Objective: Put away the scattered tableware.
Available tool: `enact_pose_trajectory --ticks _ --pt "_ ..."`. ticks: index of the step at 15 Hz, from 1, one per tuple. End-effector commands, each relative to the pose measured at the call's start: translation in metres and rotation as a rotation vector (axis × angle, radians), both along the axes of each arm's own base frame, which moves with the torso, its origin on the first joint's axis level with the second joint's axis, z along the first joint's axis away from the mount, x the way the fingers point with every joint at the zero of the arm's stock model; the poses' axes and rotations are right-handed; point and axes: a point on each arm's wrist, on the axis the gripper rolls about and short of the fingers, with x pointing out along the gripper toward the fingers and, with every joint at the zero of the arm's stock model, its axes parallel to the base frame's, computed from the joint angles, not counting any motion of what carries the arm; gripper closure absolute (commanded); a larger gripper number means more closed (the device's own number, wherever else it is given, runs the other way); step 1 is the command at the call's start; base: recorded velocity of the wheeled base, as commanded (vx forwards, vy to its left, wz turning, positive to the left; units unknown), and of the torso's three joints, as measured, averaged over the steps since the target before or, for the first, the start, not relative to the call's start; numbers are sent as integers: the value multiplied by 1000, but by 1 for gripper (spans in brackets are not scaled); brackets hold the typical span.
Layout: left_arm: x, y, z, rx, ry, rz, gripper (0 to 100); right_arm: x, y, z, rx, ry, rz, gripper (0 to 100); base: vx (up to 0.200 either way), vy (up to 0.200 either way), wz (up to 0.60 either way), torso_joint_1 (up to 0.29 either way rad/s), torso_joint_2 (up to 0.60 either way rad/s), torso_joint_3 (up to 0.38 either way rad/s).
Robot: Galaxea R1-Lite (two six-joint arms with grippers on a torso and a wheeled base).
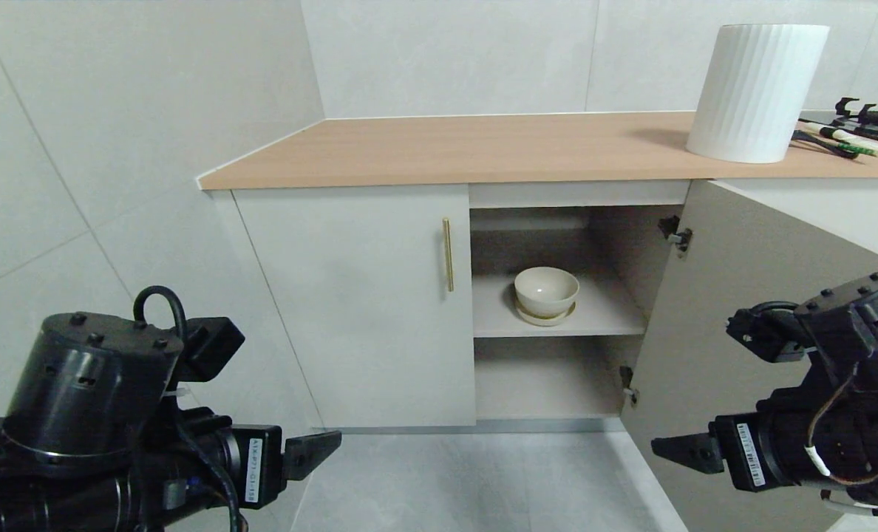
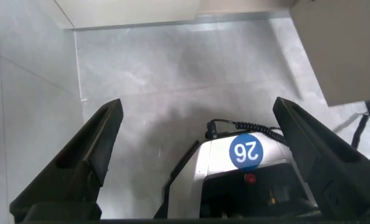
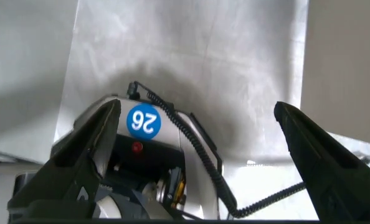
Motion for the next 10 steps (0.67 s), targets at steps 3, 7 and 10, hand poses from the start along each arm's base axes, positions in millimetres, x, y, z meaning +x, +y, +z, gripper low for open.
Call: enact_pose_trajectory --ticks 3,7,10 --pt "1 0 -1 2 4 3 0 2 1 -3 -11 9 4 0 0 0 0 0 0 0" --pt "1 -1 0 1 1 0 0 1 1 -2 -11 6 7 0 0 0 0 0 0 0" --pt "0 0 -2 25 3 -15 0 -1 -1 -1 -10 3 9 0 0 -200 0 1 -1 7"
